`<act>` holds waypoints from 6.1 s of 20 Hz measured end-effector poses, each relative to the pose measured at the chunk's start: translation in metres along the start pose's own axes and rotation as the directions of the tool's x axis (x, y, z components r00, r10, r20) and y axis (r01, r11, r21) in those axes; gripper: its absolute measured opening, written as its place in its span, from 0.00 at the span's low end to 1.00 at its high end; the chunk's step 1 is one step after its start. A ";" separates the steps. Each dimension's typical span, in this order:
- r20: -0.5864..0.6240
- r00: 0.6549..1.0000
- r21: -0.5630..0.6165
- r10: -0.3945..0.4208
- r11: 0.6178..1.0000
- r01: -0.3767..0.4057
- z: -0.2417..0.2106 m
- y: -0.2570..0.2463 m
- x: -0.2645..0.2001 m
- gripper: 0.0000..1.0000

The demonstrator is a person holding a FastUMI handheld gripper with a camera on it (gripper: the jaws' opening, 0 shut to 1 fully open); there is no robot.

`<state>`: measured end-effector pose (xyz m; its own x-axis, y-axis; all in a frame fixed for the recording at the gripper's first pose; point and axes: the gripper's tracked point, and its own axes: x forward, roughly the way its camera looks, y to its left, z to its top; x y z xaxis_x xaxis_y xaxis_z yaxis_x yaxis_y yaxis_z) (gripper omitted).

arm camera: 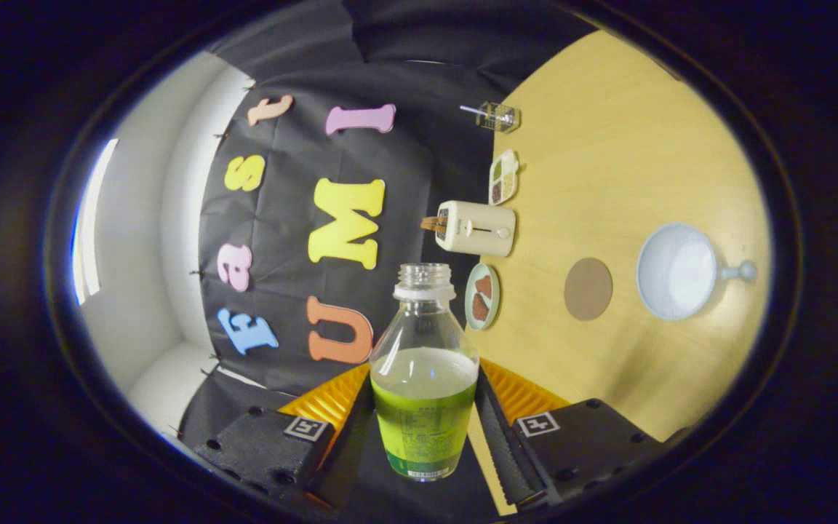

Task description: Take the bottle from table, then pour the juice into the cup, finally place the bottle on the coaster

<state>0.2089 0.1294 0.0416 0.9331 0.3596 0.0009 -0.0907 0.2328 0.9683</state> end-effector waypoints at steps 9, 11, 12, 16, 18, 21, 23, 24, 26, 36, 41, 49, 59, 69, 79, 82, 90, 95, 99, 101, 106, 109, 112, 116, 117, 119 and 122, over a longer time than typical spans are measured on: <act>0.147 0.975 -0.703 -0.164 0.677 0.219 0.027 -0.059 0.071 0.80; 0.238 0.953 -0.793 -0.185 0.530 0.301 0.042 -0.071 0.078 0.80; 0.281 0.943 -0.815 -0.180 0.474 0.334 0.049 -0.073 0.081 0.81; 0.351 0.924 -0.861 -0.154 0.336 0.383 0.061 -0.079 0.098 0.81; 0.384 0.912 -0.875 -0.143 0.261 0.409 0.070 -0.080 0.106 0.81; 0.386 0.907 -0.893 -0.166 0.181 0.413 0.073 -0.095 0.125 0.82; 0.398 0.897 -0.886 -0.194 0.173 0.431 0.078 -0.107 0.135 0.82; 0.411 0.891 -0.875 -0.195 0.189 0.445 0.080 -0.110 0.135 0.82; 0.437 0.878 -0.855 -0.194 0.214 0.473 0.084 -0.116 0.132 0.82; 0.410 0.891 -0.866 -0.193 0.223 0.447 0.081 -0.120 0.126 0.84; 0.375 0.904 -0.880 -0.206 0.225 0.417 0.074 -0.118 0.125 0.95; 0.378 0.897 -0.886 -0.227 0.192 0.422 0.073 -0.103 0.094 1.00; 0.394 0.900 -0.883 -0.184 0.197 0.427 0.052 -0.052 0.013 1.00; 0.369 0.925 -0.899 -0.090 0.221 0.379 0.045 0.016 -0.106 1.00; 0.376 0.921 -0.897 -0.106 0.207 0.390 0.042 0.012 -0.173 1.00; 0.388 0.916 -0.899 -0.105 0.177 0.401 0.038 0.013 -0.183 1.00; 0.390 0.917 -0.910 -0.084 0.115 0.398 0.019 0.012 -0.197 1.00; 0.380 0.922 -0.914 -0.078 0.119 0.387 0.008 0.007 -0.203 1.00; 0.391 0.920 -0.908 -0.035 0.145 0.392 0.010 0.015 -0.210 1.00; 0.393 0.919 -0.906 -0.028 0.163 0.392 0.013 0.014 -0.212 1.00; 0.382 0.923 -0.903 -0.035 0.199 0.381 0.015 0.006 -0.213 1.00; 0.382 0.923 -0.898 -0.040 0.220 0.381 0.018 0.003 -0.213 1.00; 0.381 0.924 -0.895 -0.036 0.238 0.378 0.020 0.000 -0.213 1.00; 0.379 0.925 -0.894 -0.033 0.245 0.375 0.019 -0.003 -0.214 1.00; 0.377 0.926 -0.895 -0.035 0.244 0.374 0.019 -0.004 -0.213 1.00; 0.375 0.926 -0.896 -0.033 0.242 0.372 0.017 -0.004 -0.215 1.00; 0.371 0.928 -0.898 -0.024 0.245 0.365 0.015 -0.003 -0.215 1.00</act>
<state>0.0142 0.0375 0.0420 0.9975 -0.0070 0.0704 0.0061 0.9999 0.0132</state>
